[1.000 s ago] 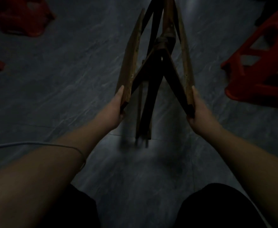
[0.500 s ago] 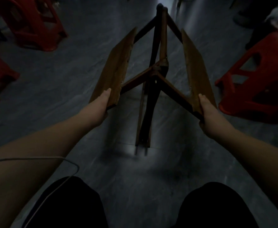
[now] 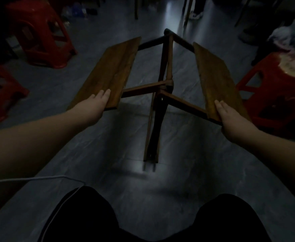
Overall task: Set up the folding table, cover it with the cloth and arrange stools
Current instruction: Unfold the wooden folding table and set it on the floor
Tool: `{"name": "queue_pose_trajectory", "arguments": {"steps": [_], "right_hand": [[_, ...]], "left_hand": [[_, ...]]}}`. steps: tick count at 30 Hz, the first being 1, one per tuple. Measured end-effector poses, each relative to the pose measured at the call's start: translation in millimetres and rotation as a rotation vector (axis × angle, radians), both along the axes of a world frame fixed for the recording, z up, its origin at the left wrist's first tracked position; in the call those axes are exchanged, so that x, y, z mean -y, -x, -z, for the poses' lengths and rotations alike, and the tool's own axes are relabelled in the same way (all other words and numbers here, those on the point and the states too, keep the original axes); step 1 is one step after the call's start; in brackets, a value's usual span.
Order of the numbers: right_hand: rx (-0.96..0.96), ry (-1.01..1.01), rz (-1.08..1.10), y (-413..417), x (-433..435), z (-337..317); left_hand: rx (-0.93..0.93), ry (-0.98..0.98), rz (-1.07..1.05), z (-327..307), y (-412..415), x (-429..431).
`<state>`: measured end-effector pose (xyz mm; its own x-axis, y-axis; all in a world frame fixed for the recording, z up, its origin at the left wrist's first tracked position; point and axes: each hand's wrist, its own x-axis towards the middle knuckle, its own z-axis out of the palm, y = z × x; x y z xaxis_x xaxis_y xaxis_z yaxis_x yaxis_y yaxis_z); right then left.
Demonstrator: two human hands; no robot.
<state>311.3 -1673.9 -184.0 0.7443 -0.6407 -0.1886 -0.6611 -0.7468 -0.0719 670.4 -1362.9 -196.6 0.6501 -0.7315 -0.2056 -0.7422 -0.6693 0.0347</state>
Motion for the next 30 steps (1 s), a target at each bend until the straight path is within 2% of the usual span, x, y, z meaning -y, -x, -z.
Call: {"name": "queue_pose_trajectory", "arguments": {"steps": [10,30], "right_hand": [[-0.154,0.091,-0.004,-1.3,2.1,-66.3],[-0.275,0.316,-0.016,-17.2,-6.9,-145.2]], "left_hand": [[0.101,-0.121,0.003,-53.5,2.9,2.0],[0.289,-0.324,0.013,-146.4,17.9,22.2]]}}
